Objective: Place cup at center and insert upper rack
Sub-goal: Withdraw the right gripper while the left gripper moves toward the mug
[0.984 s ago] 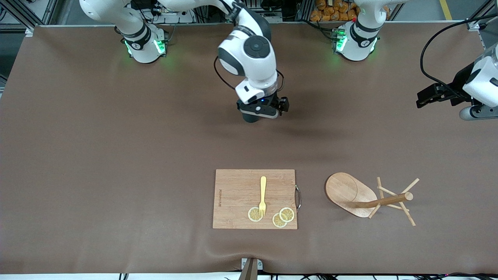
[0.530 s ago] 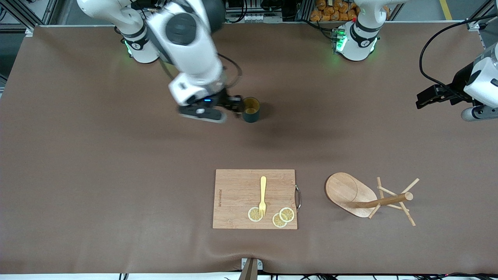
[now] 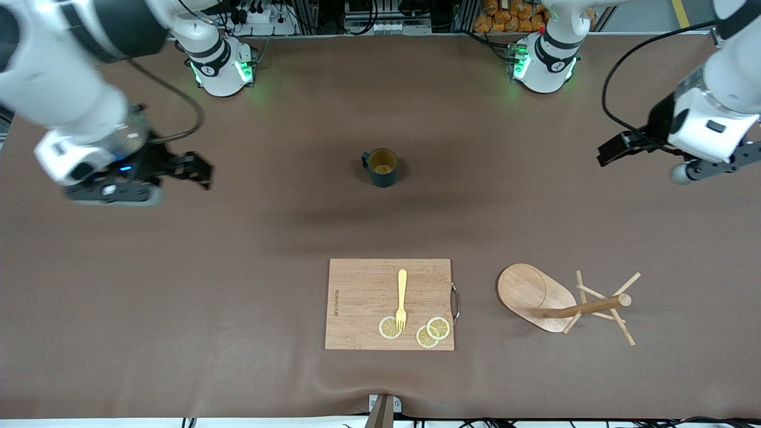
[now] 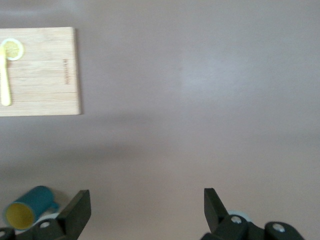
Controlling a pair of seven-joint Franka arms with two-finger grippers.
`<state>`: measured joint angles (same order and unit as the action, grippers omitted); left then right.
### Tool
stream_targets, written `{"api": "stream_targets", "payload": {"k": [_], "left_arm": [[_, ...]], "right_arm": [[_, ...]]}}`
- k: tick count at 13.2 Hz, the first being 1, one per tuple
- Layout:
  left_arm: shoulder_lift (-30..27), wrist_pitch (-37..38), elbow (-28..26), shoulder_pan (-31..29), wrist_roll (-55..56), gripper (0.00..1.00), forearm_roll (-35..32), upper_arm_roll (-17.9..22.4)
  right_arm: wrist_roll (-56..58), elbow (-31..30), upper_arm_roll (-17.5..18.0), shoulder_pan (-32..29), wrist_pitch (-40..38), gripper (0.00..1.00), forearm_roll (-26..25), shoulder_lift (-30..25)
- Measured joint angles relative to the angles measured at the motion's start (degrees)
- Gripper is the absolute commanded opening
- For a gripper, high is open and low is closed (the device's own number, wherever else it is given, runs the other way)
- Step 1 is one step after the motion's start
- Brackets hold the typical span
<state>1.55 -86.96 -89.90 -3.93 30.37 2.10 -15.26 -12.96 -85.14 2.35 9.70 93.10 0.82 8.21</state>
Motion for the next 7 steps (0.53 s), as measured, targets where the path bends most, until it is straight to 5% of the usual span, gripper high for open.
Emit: {"api": "stream_targets", "payload": {"k": [7], "left_arm": [[1.2, -1.6, 0.1, 15.5, 24.2, 1.00, 0.3, 1.9]], "right_arm": [[14.1, -0.8, 0.0, -14.1, 0.4, 1.00, -0.1, 0.0]]}}
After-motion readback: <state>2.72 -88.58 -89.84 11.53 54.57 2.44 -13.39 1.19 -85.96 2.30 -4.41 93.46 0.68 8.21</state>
